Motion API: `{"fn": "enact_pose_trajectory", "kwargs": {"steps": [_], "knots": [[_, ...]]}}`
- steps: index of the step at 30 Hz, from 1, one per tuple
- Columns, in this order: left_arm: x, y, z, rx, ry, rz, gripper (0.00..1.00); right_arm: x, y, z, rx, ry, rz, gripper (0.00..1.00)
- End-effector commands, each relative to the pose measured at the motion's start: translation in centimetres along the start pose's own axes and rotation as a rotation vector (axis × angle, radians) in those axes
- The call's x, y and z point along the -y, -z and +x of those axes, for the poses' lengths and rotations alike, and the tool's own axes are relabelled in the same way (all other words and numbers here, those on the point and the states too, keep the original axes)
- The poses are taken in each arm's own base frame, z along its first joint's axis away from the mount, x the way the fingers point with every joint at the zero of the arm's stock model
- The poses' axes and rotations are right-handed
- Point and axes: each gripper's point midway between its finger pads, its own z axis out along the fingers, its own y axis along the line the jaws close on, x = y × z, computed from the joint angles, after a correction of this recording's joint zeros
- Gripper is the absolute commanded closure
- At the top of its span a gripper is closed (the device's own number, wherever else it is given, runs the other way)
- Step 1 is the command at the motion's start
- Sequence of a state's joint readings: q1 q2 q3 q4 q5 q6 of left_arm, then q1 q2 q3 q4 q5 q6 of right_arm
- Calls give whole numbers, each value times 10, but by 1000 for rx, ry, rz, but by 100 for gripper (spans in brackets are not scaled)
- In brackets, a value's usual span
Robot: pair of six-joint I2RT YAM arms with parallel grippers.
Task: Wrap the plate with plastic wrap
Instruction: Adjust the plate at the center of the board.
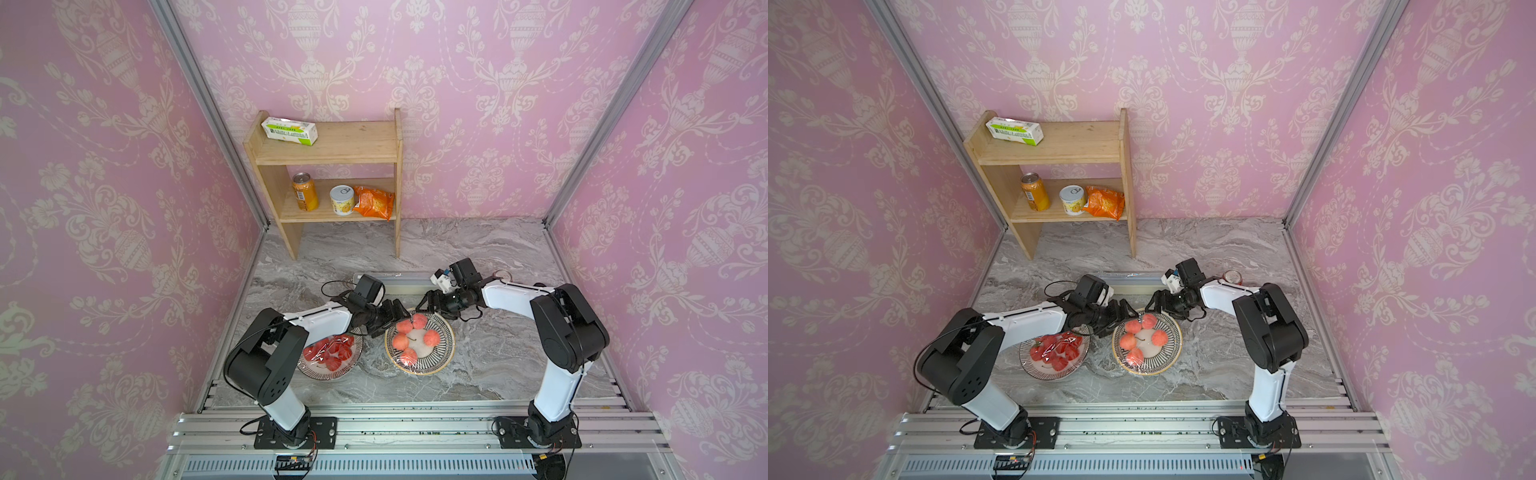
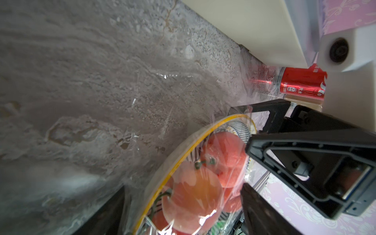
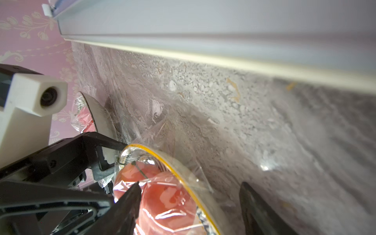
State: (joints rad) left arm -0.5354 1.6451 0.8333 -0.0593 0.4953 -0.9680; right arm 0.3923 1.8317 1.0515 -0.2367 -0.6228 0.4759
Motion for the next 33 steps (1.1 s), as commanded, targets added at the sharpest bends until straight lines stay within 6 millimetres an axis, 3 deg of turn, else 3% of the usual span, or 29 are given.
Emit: {"fn": "enact_pose_trajectory", "kwargs": {"steps": [1,5,6,13,19,24,33], "knots": [[16,-2,-6,10,-14,34,15,-6,29,-9,39,52,51,22],[14,-3,-6,11,-14,29,15,-22,34,-23,53,95,41,22],[14,-3,-6,12,-13,28,15,-33,34,-32,70,117,24,22],[10,-4,-5,11,-9,23,15,-55,4,-40,58,132,-43,22],[9,-5,-5,10,-6,27,16,-53,-12,-32,23,112,-68,22],[5,-5,-4,16,0,17,17,-40,-22,-23,-11,95,-53,22],[1,-6,-3,20,7,10,17,-30,-31,-16,-22,54,-52,22]]}}
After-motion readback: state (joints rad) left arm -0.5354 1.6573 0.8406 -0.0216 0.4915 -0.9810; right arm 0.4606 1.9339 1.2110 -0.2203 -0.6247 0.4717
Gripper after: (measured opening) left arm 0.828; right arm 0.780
